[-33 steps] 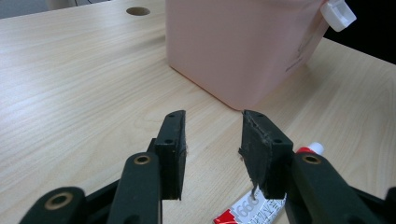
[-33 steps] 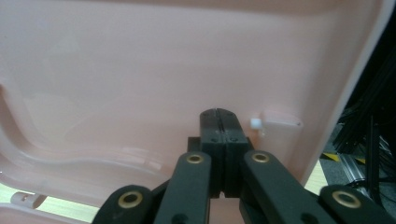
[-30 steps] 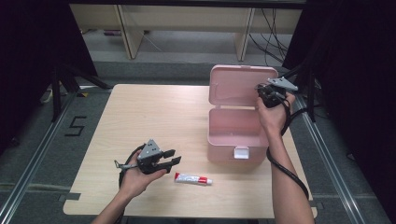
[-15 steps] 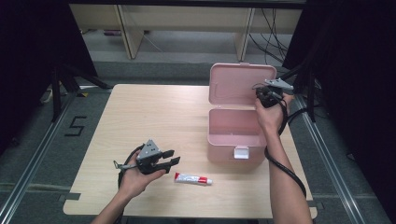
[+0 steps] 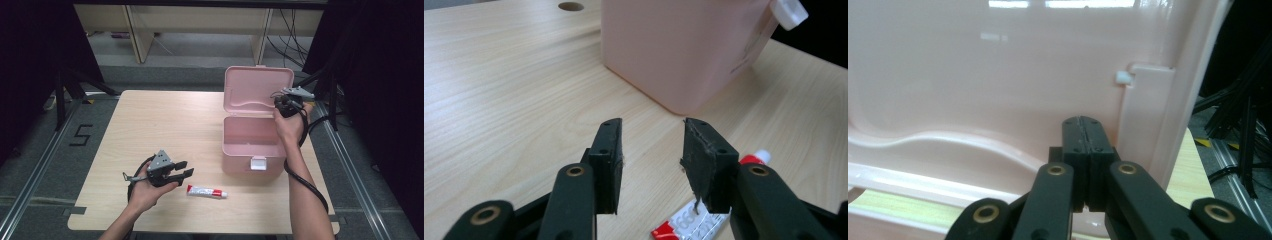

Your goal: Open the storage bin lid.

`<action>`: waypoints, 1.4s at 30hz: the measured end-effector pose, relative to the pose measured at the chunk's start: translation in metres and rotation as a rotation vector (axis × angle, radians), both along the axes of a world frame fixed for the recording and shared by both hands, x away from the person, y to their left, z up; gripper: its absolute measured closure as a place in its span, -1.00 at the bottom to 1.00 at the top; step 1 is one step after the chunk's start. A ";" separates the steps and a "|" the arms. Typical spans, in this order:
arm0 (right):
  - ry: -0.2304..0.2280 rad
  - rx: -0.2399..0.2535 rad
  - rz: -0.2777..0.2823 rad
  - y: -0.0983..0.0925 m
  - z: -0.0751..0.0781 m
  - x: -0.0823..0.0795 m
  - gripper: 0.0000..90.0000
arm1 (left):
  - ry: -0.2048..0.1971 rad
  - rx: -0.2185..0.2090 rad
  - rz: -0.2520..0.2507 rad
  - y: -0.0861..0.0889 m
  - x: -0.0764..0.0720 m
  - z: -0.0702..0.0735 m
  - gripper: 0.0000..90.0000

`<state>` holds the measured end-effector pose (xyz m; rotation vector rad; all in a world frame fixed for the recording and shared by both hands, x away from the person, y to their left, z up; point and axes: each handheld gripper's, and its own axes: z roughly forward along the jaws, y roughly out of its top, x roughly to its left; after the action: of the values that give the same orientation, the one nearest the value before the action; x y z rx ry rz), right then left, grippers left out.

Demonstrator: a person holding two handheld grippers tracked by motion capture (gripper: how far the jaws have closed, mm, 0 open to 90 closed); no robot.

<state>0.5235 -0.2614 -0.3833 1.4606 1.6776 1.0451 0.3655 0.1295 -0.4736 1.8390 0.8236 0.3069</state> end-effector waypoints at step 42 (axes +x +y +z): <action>-0.099 0.002 0.087 -0.013 0.005 -0.080 1.00 | -0.162 -0.045 -0.152 -0.107 0.042 0.032 1.00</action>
<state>0.4431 -0.2745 -0.3779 1.3250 1.6821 1.1473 0.4072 0.0227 -0.4413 1.7968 0.5715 0.3328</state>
